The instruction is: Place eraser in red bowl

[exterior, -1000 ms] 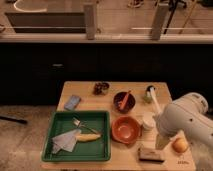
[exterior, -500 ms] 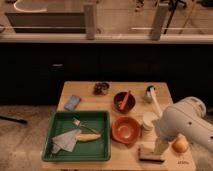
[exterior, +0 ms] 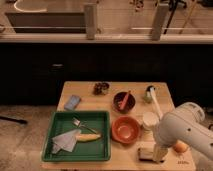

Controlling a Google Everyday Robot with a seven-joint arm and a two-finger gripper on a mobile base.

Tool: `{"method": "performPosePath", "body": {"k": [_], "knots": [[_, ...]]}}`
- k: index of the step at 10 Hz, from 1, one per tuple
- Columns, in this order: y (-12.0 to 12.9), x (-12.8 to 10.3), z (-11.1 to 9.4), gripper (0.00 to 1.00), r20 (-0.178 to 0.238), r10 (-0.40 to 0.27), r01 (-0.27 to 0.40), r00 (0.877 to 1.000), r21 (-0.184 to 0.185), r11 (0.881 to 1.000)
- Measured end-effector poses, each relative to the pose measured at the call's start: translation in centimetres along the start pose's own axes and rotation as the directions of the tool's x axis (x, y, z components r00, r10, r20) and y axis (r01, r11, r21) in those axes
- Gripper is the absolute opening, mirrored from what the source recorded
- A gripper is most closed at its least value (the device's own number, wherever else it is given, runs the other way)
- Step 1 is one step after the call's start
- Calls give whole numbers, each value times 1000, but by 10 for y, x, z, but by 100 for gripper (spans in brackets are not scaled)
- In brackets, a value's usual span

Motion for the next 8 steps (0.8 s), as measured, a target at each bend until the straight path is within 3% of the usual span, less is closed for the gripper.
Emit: {"method": "performPosePath", "body": {"k": [8], "knots": [[32,27,31,80,-9,46,-46,999,-61,997]]}}
